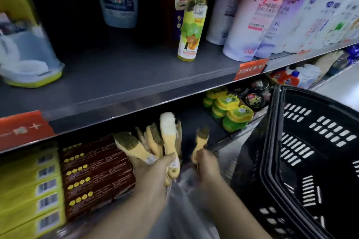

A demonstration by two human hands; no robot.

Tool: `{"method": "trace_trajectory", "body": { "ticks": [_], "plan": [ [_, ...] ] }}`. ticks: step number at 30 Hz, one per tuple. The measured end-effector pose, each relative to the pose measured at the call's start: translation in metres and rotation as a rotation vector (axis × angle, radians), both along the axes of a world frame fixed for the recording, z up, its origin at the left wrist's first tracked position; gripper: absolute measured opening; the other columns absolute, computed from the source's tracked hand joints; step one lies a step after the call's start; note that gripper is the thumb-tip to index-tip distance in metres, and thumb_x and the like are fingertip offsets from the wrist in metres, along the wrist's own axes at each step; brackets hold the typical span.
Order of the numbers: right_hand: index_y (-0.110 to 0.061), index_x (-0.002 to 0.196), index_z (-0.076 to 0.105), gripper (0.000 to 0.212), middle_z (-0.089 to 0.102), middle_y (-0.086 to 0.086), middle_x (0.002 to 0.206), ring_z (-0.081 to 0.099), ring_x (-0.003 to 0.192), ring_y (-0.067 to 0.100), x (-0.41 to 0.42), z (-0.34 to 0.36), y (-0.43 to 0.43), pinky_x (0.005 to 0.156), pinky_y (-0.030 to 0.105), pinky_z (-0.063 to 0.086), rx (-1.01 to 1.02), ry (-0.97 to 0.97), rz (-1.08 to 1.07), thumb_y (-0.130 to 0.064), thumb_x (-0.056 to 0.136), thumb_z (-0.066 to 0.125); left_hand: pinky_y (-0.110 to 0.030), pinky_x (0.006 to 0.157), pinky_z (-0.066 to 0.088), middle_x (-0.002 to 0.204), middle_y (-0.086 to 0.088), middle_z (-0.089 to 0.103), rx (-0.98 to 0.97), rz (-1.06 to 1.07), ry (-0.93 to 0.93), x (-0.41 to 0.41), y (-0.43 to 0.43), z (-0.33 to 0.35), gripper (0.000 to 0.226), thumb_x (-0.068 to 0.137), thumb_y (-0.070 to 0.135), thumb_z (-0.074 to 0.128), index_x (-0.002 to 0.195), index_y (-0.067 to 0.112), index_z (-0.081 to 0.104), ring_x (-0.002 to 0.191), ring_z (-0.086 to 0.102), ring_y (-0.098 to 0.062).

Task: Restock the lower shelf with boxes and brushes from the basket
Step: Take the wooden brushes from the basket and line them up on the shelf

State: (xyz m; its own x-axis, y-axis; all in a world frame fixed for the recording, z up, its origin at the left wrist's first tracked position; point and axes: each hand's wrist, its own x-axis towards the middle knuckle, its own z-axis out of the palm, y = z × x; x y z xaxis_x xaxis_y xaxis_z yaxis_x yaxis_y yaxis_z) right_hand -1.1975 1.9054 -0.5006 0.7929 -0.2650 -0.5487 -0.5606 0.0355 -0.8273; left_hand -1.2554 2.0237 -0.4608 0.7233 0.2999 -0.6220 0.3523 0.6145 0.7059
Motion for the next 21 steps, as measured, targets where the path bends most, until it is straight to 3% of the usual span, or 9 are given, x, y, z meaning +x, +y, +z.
{"method": "trace_trajectory", "body": {
  "ticks": [2,4,8,11,13,16,18,21],
  "plan": [
    [-0.015,0.066,0.048,0.028,0.046,0.002,0.057,0.041,0.054,0.017,0.02,-0.022,-0.006,0.044,0.019,0.034,-0.143,-0.055,0.105,-0.003,0.091,0.044,-0.049,0.075,0.057,0.102,-0.008,0.071,0.014,0.001,-0.066,0.005,0.001,-0.016,0.053,0.071,0.004,0.076,0.119,0.016,0.056,0.09,0.069,-0.031],
    [-0.02,0.066,0.043,0.032,0.045,0.002,0.06,0.041,0.056,0.018,0.038,-0.042,-0.012,0.056,0.027,0.035,-0.226,-0.084,0.194,-0.004,0.094,0.045,-0.042,0.07,0.057,0.104,0.002,0.071,0.075,-0.005,-0.117,0.008,0.009,-0.03,0.061,0.07,0.004,0.076,0.118,0.031,0.051,0.091,0.07,-0.022],
    [-0.017,0.068,0.049,0.028,0.049,0.003,0.061,0.046,0.06,0.018,0.063,-0.075,-0.02,0.064,0.035,0.037,-0.331,-0.125,0.37,-0.005,0.093,0.049,-0.033,0.067,0.052,0.097,0.021,0.07,0.139,-0.05,-0.191,0.008,0.021,-0.047,0.056,0.071,0.011,0.077,0.095,0.055,0.055,0.084,0.069,-0.003],
    [-0.008,0.081,0.063,0.014,0.061,0.006,0.068,0.056,0.067,0.024,0.069,-0.083,-0.024,0.064,0.03,0.043,-0.537,-0.187,0.472,-0.016,0.091,0.056,-0.027,0.065,0.047,0.092,0.02,0.072,0.125,-0.052,-0.163,0.007,0.021,-0.054,0.049,0.071,0.009,0.076,0.094,0.049,0.057,0.079,0.069,0.0],
    [-0.007,0.09,0.064,0.016,0.064,0.008,0.079,0.058,0.077,0.025,0.071,-0.082,-0.022,0.065,0.029,0.042,-0.682,-0.204,0.517,-0.02,0.091,0.056,-0.023,0.061,0.051,0.093,0.017,0.073,0.135,-0.07,-0.15,0.006,0.017,-0.056,0.047,0.073,0.007,0.074,0.1,0.042,0.057,0.081,0.069,-0.002],
    [-0.009,0.083,0.06,0.018,0.058,0.005,0.072,0.057,0.078,0.028,0.072,-0.076,-0.016,0.054,0.027,0.033,-0.812,-0.166,0.59,-0.021,0.092,0.051,-0.022,0.06,0.054,0.091,0.011,0.074,0.142,-0.092,-0.135,0.005,0.009,-0.056,0.048,0.075,0.005,0.072,0.108,0.036,0.057,0.08,0.071,-0.01],
    [-0.005,0.094,0.061,0.021,0.061,0.013,0.091,0.058,0.089,0.031,0.071,-0.073,-0.015,0.06,0.027,0.032,-0.909,-0.132,0.651,-0.021,0.094,0.047,-0.035,0.069,0.051,0.088,0.007,0.074,0.153,-0.095,-0.11,0.007,0.005,-0.056,0.048,0.075,0.006,0.073,0.109,0.035,0.056,0.079,0.069,-0.019],
    [-0.003,0.111,0.056,0.026,0.05,0.017,0.117,0.052,0.102,0.034,0.062,-0.06,-0.019,0.073,0.03,0.034,-0.931,-0.202,0.63,-0.021,0.096,0.045,-0.035,0.07,0.05,0.09,0.004,0.074,0.132,-0.085,-0.109,0.012,0.001,-0.055,0.039,0.075,0.005,0.073,0.099,0.033,0.058,0.08,0.07,-0.018]
  ]
}}
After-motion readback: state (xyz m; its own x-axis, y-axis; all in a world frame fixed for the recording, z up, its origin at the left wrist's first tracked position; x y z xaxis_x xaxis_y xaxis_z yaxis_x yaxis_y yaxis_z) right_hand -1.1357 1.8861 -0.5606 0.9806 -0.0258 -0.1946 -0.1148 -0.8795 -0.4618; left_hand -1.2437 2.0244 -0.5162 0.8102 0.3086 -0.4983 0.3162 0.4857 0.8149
